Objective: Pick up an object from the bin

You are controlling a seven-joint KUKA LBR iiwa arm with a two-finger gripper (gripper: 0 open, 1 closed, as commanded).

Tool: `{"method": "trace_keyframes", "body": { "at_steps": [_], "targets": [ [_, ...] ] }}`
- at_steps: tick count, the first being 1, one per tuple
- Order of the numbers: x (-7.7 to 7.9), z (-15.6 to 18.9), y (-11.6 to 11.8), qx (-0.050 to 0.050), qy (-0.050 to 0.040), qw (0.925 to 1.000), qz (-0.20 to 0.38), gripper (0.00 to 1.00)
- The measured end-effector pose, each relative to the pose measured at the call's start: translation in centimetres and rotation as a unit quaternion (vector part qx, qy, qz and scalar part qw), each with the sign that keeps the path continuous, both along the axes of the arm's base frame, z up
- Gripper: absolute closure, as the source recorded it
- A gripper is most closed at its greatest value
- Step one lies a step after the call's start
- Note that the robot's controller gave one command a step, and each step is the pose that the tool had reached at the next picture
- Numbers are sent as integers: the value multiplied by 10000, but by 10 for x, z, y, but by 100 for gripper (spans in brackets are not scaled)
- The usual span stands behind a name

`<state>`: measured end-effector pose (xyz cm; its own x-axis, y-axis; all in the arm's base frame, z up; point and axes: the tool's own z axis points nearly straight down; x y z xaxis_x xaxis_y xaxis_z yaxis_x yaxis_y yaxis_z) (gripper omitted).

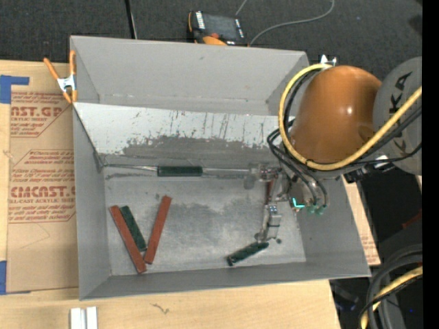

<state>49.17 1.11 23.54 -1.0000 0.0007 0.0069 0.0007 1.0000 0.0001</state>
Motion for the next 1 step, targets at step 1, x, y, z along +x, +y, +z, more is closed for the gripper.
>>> {"method": "trace_keyframes", "body": {
  "at_steps": [1],
  "targets": [
    [2,-140,3,8,0,9951,986,0]
  ]
}}
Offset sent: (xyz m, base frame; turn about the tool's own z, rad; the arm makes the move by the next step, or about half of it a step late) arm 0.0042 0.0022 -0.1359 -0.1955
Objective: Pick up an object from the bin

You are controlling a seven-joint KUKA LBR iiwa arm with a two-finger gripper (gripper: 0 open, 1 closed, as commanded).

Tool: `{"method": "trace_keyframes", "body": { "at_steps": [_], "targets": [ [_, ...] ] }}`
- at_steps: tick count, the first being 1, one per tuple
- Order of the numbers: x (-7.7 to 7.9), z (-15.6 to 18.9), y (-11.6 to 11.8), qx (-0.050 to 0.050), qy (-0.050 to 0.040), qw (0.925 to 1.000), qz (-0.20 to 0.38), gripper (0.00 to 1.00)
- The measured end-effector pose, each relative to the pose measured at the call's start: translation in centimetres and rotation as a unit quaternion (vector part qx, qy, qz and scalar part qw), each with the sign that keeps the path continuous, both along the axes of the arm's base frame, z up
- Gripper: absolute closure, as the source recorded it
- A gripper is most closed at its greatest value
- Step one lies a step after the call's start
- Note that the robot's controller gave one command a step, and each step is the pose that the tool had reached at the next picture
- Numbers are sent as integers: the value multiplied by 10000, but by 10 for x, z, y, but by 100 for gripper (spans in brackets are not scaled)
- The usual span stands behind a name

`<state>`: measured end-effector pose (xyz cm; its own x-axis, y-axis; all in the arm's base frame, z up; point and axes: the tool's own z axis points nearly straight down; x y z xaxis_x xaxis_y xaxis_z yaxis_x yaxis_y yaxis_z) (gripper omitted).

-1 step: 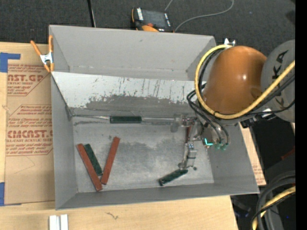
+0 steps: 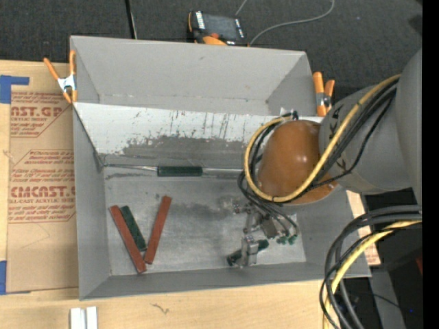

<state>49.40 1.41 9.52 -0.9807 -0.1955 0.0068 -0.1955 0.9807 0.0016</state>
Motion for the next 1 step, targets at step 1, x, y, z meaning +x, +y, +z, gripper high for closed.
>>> {"method": "trace_keyframes", "body": {
  "at_steps": [1],
  "targets": [
    [-10,-25,-37,4,-98,9999,49,0]
  ]
}}
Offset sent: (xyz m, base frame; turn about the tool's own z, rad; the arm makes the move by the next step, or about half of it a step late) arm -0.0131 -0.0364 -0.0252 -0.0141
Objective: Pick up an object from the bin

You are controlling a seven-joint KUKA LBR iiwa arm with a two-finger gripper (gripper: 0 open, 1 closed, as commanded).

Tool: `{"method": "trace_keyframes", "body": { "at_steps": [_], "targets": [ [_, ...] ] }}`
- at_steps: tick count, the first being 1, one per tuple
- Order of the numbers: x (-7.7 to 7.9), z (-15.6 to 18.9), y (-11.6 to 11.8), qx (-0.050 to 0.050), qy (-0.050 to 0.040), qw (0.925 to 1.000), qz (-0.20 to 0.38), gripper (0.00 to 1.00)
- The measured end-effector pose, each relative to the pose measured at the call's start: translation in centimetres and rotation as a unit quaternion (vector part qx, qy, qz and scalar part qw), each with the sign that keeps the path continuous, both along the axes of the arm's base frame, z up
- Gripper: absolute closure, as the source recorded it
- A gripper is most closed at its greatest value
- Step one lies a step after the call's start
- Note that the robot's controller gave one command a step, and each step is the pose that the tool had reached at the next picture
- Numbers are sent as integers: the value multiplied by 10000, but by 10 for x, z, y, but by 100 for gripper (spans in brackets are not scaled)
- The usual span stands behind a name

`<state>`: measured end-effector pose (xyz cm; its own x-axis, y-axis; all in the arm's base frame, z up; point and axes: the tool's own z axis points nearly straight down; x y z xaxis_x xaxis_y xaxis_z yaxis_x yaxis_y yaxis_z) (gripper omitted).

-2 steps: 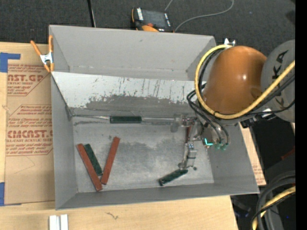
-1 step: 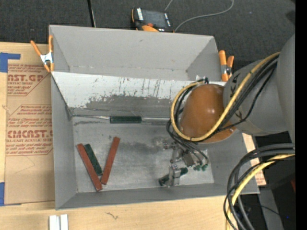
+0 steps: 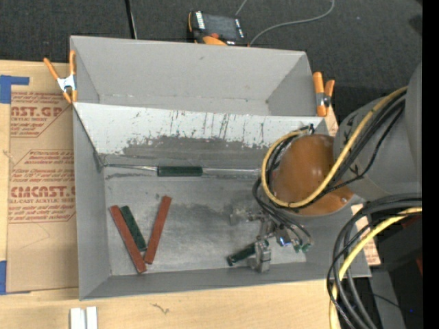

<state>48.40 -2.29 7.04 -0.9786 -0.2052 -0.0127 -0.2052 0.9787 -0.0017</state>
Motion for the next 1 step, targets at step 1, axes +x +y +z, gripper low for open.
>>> {"method": "trace_keyframes", "body": {
  "at_steps": [1],
  "targets": [
    [-3,-1,1,-1,65,10000,19,100]
  ]
}}
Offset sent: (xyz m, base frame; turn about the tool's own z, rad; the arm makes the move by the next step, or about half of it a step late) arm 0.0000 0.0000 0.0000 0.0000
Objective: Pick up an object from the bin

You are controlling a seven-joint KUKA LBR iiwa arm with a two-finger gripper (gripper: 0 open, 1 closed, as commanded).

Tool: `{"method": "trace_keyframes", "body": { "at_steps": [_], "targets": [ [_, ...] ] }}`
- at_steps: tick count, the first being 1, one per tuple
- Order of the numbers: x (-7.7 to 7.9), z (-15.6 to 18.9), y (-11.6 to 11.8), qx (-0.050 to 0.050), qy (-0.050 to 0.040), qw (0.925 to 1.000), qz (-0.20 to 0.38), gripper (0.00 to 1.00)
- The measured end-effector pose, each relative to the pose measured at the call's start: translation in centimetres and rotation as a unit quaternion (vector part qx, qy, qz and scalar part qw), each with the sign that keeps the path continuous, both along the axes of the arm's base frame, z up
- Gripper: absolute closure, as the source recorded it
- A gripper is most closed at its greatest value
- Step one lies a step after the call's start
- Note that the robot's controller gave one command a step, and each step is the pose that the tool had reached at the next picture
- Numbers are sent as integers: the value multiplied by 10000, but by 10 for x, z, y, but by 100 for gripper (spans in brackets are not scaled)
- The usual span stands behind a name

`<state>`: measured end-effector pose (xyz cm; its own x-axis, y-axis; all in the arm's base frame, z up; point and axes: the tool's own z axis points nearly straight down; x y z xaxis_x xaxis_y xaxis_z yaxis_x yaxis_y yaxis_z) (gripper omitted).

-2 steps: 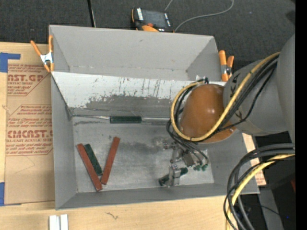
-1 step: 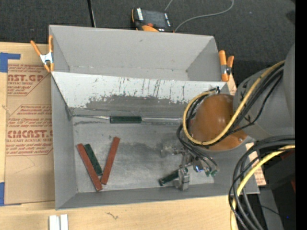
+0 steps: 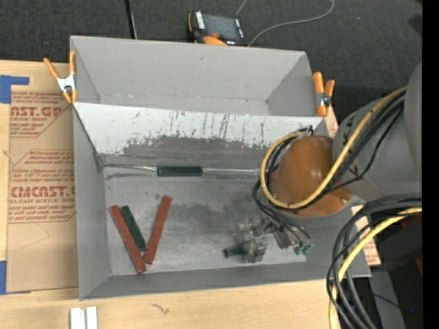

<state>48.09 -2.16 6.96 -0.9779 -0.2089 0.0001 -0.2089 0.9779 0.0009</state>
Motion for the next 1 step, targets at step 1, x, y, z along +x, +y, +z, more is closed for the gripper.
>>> {"method": "trace_keyframes", "body": {
  "at_steps": [1],
  "targets": [
    [42,175,21,-3,-58,9999,113,100]
  ]
}}
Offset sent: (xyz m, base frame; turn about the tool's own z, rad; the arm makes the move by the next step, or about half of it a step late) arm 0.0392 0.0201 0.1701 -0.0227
